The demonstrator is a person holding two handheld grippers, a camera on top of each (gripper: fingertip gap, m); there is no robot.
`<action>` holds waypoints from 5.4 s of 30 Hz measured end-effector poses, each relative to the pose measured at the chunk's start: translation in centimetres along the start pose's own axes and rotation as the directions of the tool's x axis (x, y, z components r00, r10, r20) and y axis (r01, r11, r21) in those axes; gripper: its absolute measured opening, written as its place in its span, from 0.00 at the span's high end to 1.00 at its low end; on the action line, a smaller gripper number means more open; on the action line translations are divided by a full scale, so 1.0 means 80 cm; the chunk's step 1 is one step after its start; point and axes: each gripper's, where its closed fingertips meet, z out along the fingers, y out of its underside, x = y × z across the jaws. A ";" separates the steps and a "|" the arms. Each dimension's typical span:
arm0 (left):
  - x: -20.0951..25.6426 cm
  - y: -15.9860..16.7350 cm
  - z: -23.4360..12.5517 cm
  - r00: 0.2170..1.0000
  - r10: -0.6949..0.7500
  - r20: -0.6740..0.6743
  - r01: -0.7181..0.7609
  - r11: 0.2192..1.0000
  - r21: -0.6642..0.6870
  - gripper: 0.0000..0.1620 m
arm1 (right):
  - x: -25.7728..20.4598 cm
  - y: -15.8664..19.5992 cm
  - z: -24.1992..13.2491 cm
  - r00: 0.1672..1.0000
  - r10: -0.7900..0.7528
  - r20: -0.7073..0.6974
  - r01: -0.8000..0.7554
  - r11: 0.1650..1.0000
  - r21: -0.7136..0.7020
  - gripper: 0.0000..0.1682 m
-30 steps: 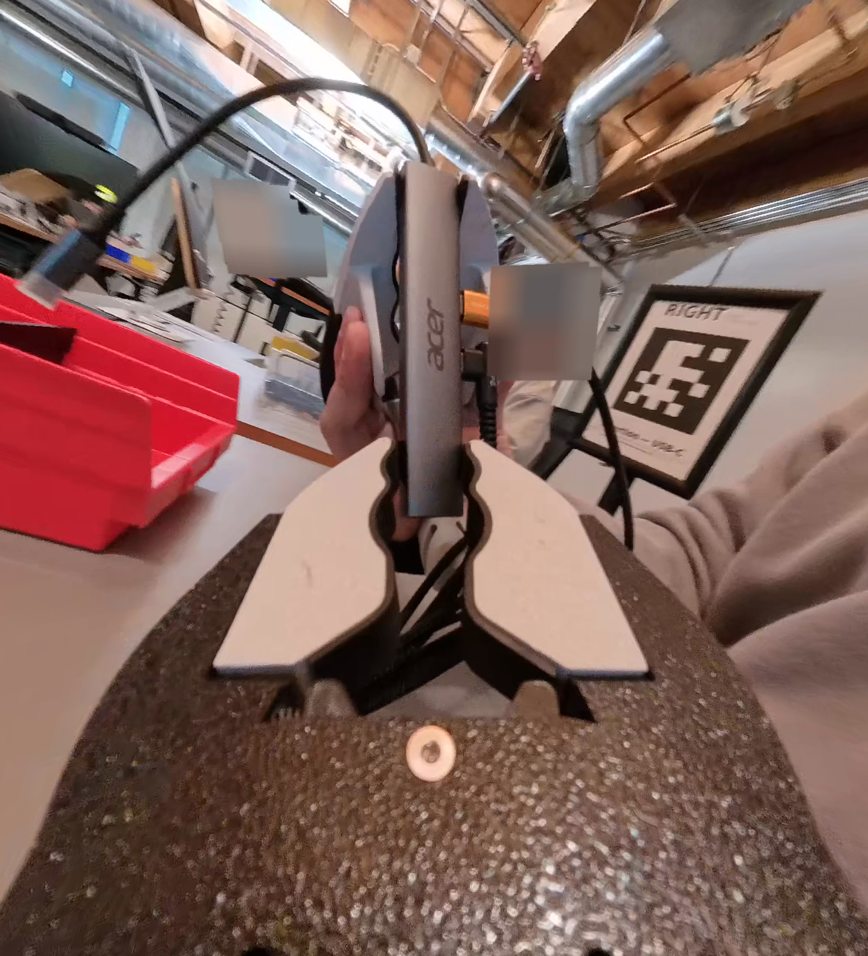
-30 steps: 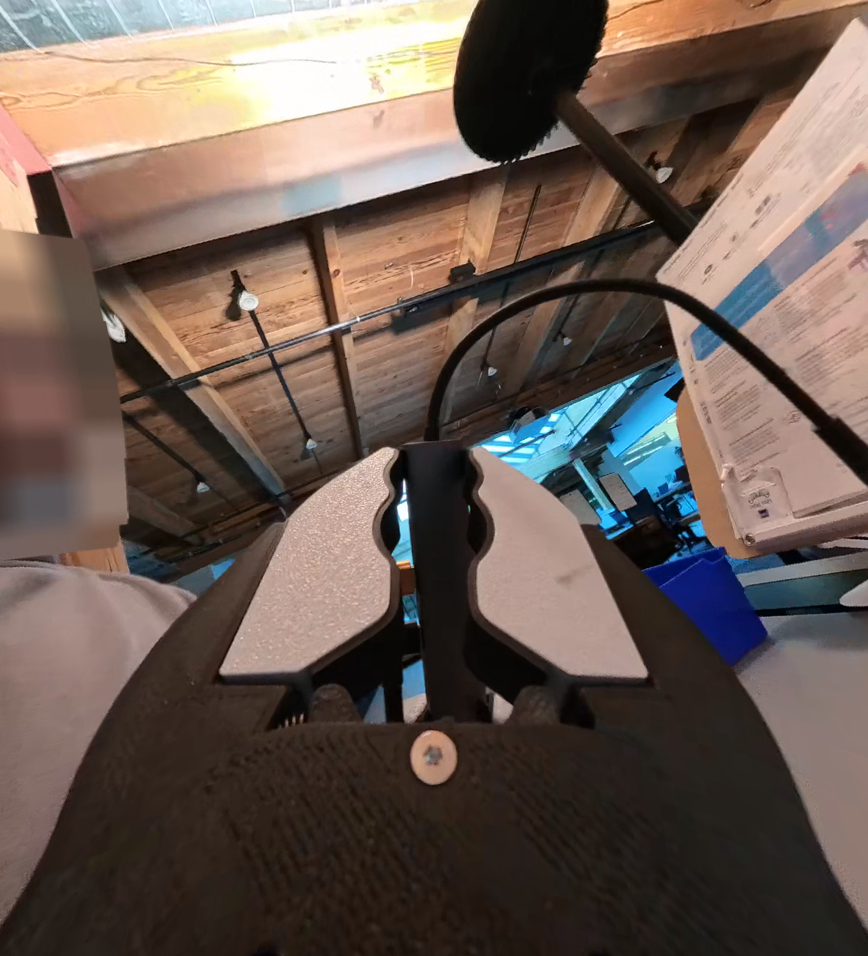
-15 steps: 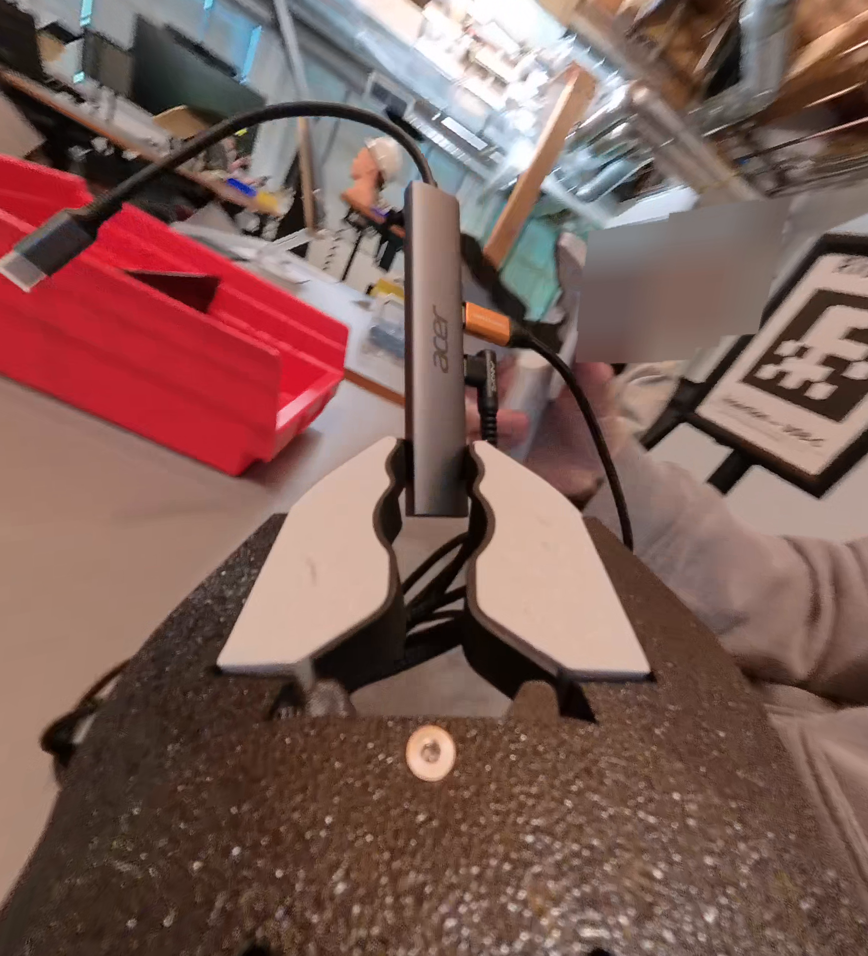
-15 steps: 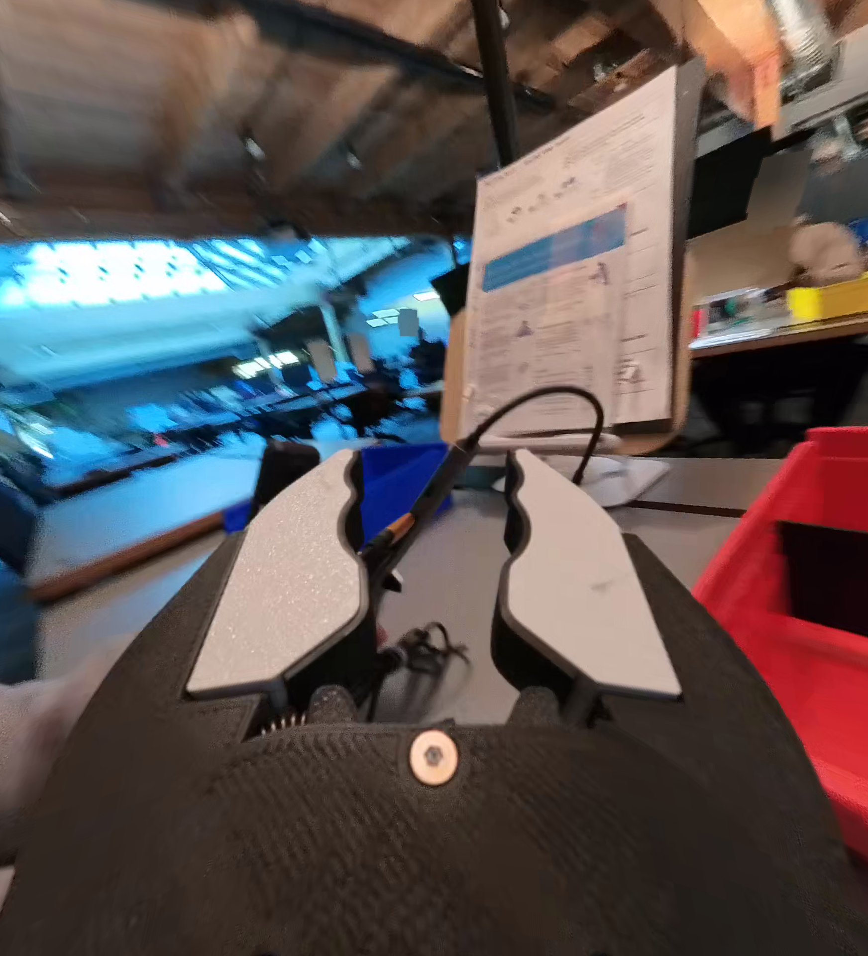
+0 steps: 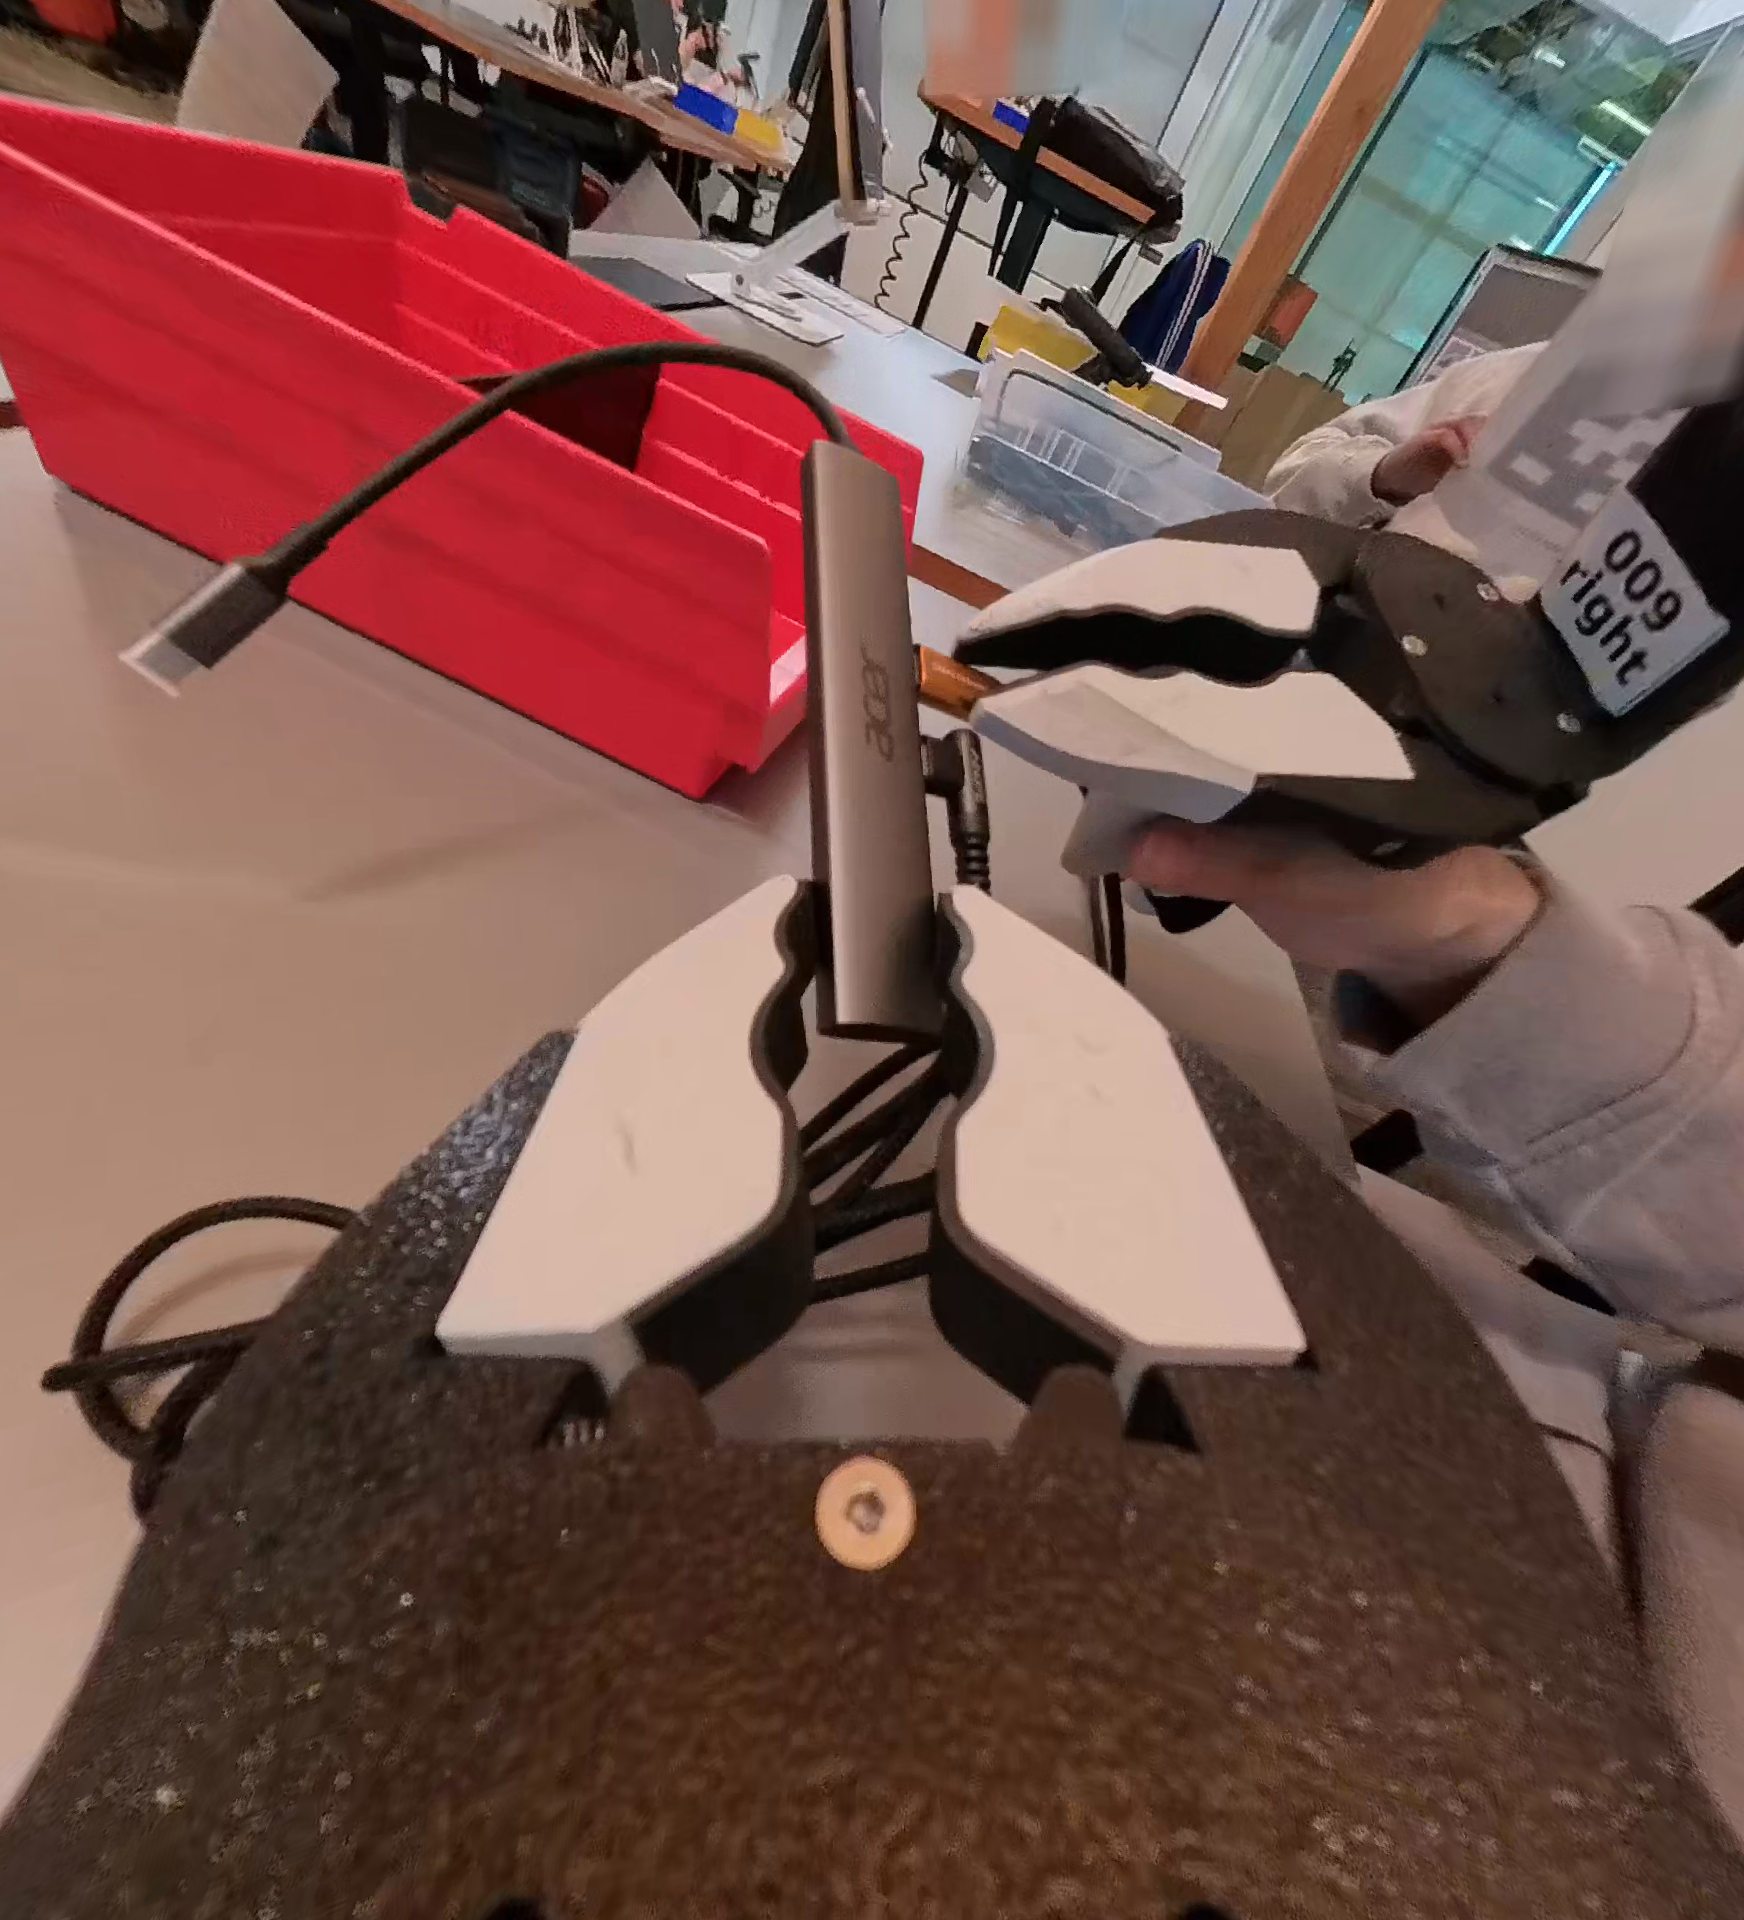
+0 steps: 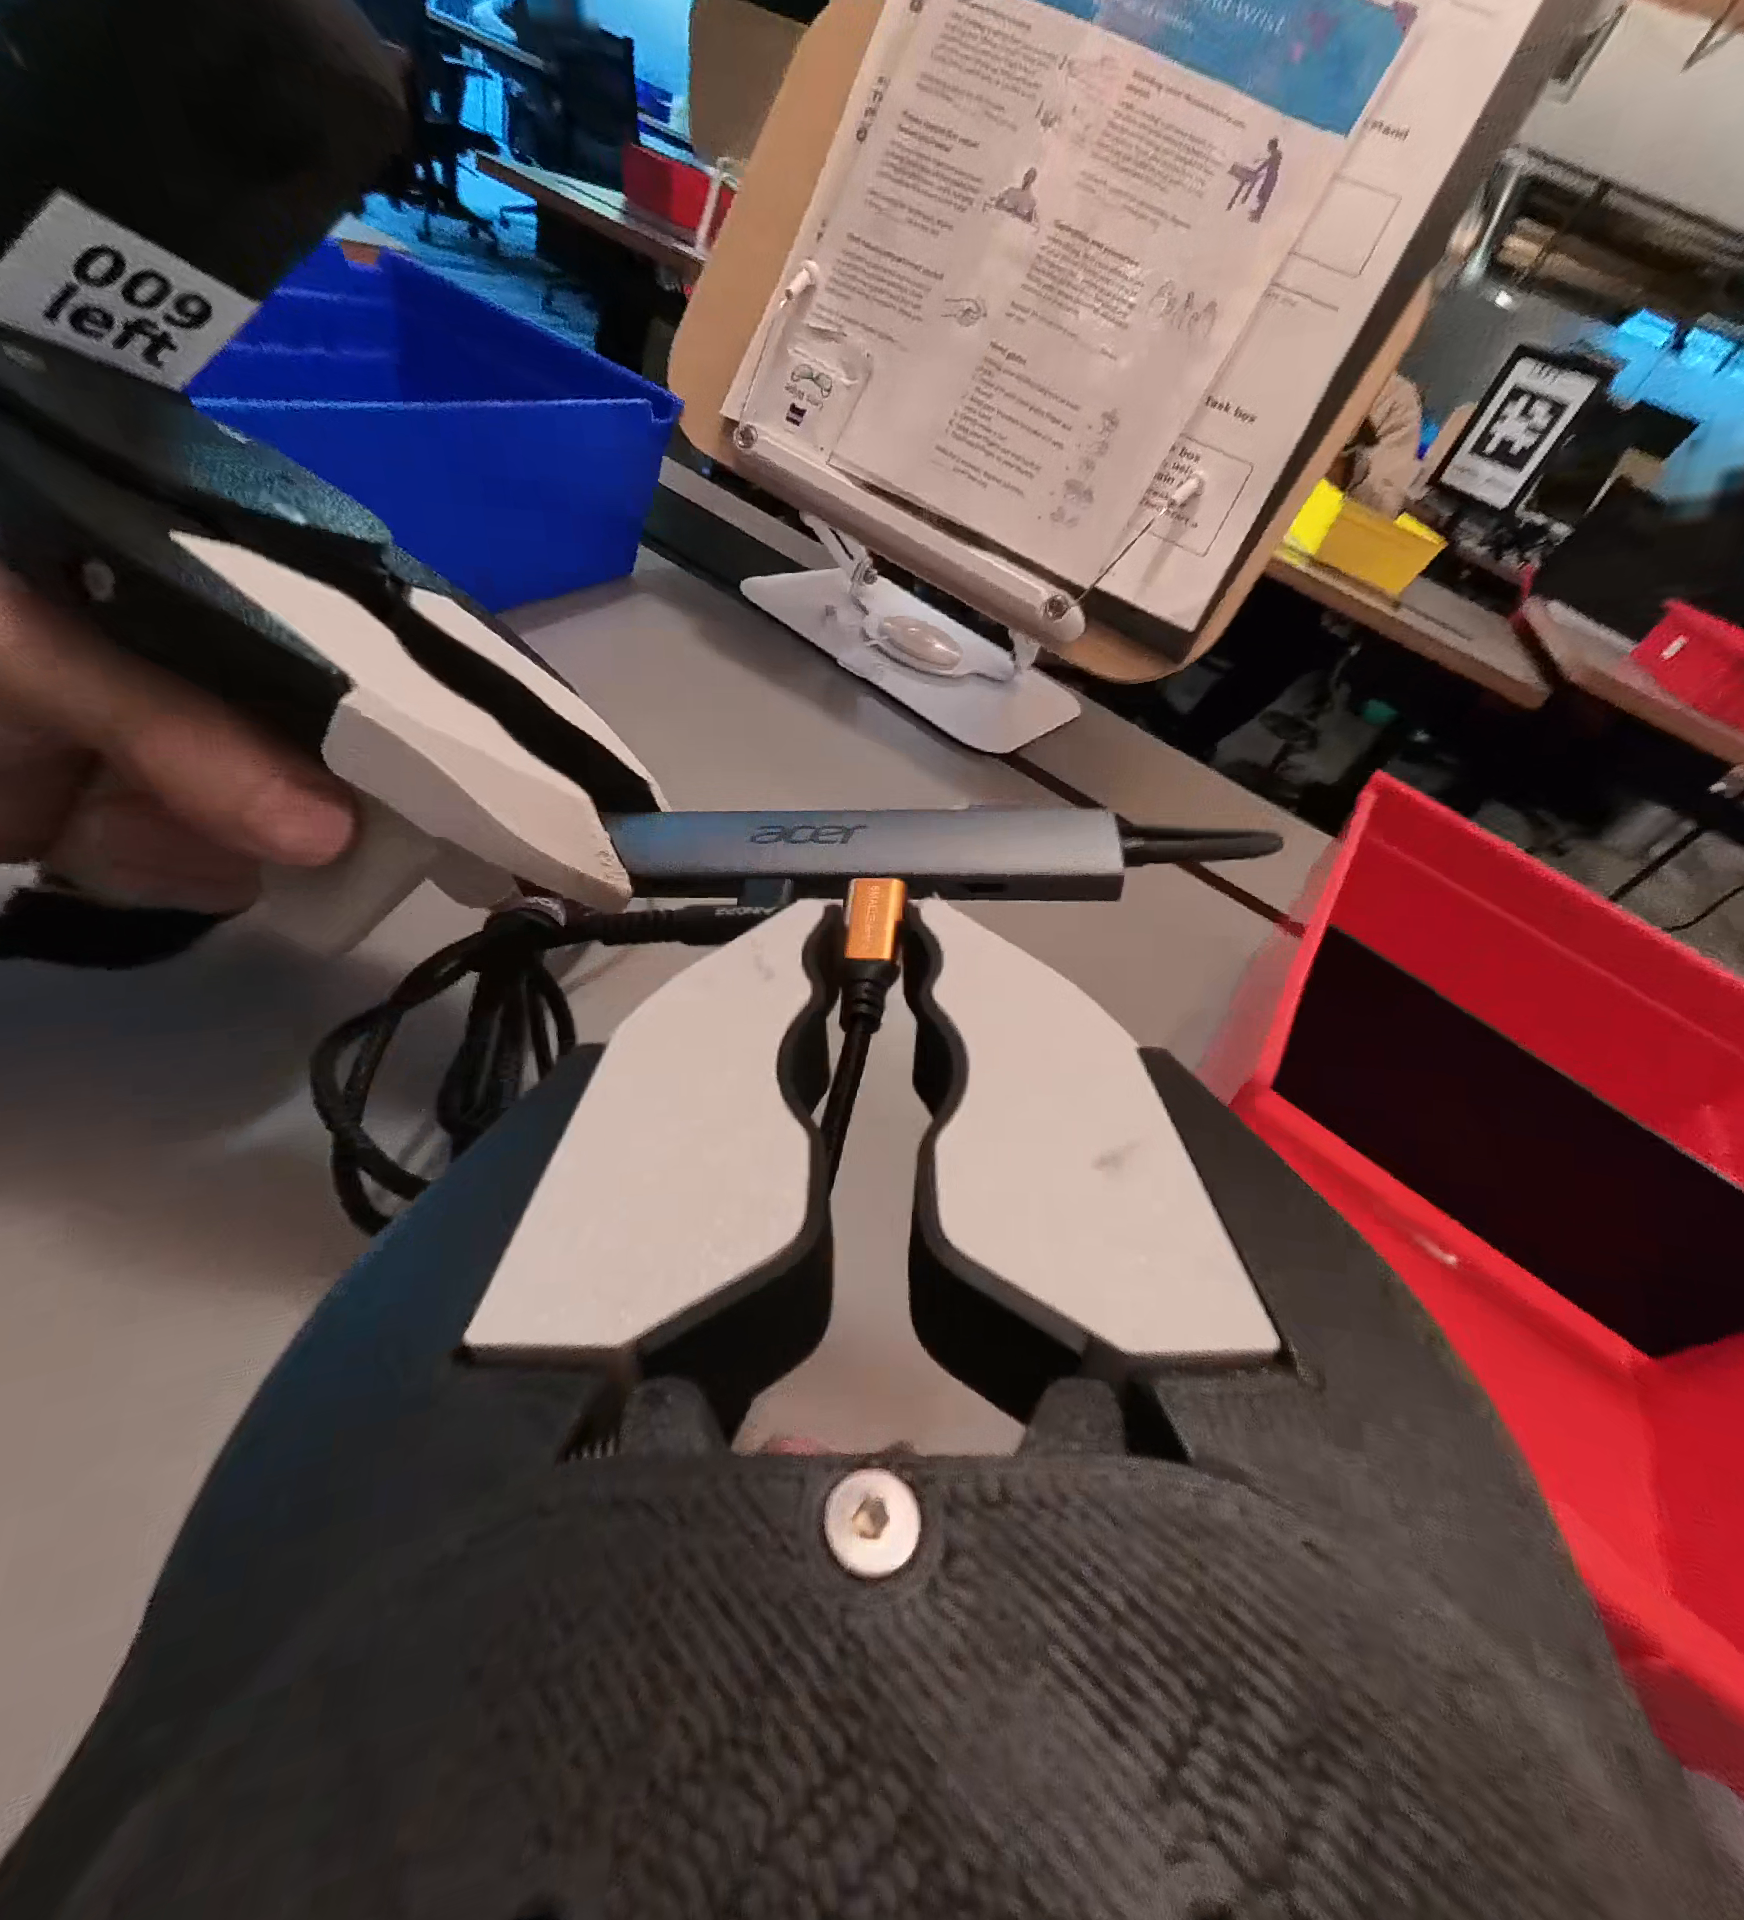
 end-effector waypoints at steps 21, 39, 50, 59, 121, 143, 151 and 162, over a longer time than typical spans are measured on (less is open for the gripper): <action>0.006 -0.007 0.002 0.997 0.074 -0.025 -0.072 0.996 0.054 0.86 | 0.002 0.003 -0.005 0.987 0.084 -0.135 -0.073 0.994 0.087 0.93; 0.014 -0.033 0.008 0.872 0.429 0.236 -0.474 0.861 0.187 0.86 | 0.022 -0.003 -0.021 0.765 0.643 0.029 -0.616 0.717 0.326 0.94; 0.017 -0.033 0.007 0.806 0.515 0.291 -0.570 0.809 0.146 0.86 | 0.014 -0.001 -0.020 0.718 0.681 0.147 -0.687 0.659 0.306 0.94; 0.020 -0.039 0.003 0.815 0.500 0.293 -0.547 0.831 0.101 0.85 | 0.016 -0.002 -0.018 0.928 0.371 -0.045 -0.348 0.902 0.254 0.93; -0.002 -0.029 -0.082 0.878 0.203 0.434 -0.307 0.934 0.184 0.86 | 0.324 -0.150 -0.036 0.894 0.309 -0.326 -0.131 0.874 0.468 0.93; -0.013 -0.023 -0.083 0.891 0.172 0.420 -0.273 0.942 0.194 0.86 | 0.190 0.078 0.028 0.968 0.158 -0.197 -0.223 0.902 -0.370 0.69; -0.017 -0.023 -0.086 0.858 0.206 0.470 -0.324 0.928 0.183 0.86 | -0.035 -0.035 0.007 0.874 0.443 0.199 -0.454 0.891 0.006 0.76; 0.014 -0.034 -0.079 0.789 0.381 0.482 -0.513 0.840 0.177 0.86 | -0.070 -0.048 0.041 0.171 0.858 0.484 -0.957 0.262 -0.127 0.89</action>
